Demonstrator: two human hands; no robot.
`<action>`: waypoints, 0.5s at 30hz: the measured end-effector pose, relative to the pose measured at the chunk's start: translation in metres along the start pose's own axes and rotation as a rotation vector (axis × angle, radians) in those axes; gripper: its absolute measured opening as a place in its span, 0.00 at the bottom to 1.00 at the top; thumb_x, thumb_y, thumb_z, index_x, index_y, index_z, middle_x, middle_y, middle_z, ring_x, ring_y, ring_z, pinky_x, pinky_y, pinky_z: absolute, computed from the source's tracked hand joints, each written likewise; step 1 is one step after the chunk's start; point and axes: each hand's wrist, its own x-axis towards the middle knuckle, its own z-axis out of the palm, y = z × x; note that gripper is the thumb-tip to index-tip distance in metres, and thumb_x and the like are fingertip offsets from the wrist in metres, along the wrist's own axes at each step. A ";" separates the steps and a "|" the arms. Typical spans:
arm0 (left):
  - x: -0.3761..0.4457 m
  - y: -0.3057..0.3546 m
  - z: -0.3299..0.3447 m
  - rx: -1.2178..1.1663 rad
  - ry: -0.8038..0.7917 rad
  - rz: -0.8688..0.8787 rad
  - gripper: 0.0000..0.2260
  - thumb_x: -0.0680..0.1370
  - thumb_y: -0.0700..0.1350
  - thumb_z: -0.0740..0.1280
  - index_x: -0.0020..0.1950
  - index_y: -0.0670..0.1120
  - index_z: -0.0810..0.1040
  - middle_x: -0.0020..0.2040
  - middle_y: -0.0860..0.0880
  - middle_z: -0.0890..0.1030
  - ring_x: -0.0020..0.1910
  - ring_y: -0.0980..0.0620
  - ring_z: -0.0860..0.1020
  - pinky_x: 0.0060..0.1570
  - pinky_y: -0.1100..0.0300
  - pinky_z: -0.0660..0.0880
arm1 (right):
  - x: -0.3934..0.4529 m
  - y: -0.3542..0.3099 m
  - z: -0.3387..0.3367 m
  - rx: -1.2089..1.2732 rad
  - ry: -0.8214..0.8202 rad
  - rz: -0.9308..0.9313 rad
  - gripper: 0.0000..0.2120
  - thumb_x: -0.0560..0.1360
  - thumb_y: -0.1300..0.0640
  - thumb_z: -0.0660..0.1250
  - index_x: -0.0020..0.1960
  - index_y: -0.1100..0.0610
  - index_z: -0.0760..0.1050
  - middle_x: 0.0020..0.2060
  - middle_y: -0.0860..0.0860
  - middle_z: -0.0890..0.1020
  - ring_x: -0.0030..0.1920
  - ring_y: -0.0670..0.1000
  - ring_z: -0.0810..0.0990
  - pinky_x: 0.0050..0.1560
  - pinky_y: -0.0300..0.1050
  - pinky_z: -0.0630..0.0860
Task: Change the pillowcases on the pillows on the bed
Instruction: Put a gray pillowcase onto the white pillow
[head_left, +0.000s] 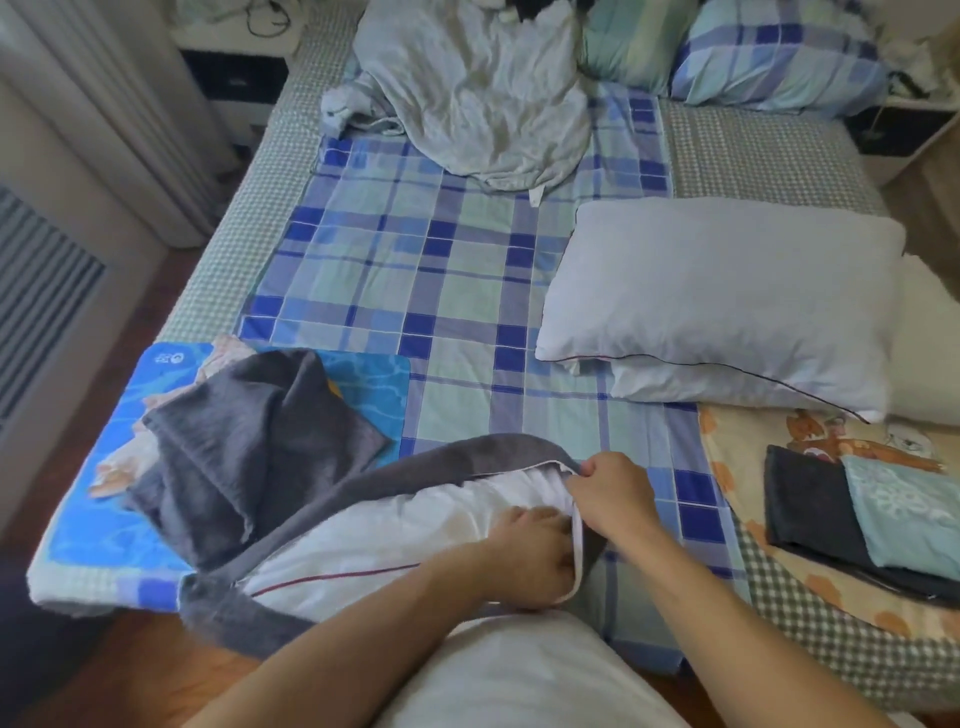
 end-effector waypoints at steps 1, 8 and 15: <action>-0.013 -0.007 0.000 -0.119 0.056 0.024 0.18 0.82 0.51 0.57 0.65 0.45 0.79 0.72 0.46 0.72 0.74 0.43 0.65 0.72 0.46 0.61 | 0.003 0.009 -0.001 -0.059 0.022 -0.016 0.07 0.76 0.54 0.66 0.40 0.54 0.78 0.34 0.50 0.79 0.37 0.52 0.78 0.35 0.45 0.75; -0.124 -0.061 0.034 0.030 0.165 -0.321 0.19 0.78 0.66 0.61 0.61 0.57 0.79 0.64 0.56 0.69 0.64 0.52 0.64 0.68 0.53 0.62 | 0.022 0.008 0.008 -0.787 0.088 -0.421 0.27 0.77 0.55 0.68 0.73 0.53 0.63 0.72 0.55 0.68 0.70 0.60 0.66 0.71 0.56 0.65; -0.125 -0.049 0.059 0.234 0.347 -0.195 0.04 0.72 0.55 0.69 0.42 0.57 0.79 0.54 0.57 0.72 0.54 0.53 0.71 0.55 0.59 0.65 | 0.048 -0.060 0.030 -0.756 -0.011 -0.683 0.11 0.81 0.53 0.64 0.63 0.53 0.73 0.53 0.53 0.82 0.47 0.54 0.80 0.47 0.46 0.77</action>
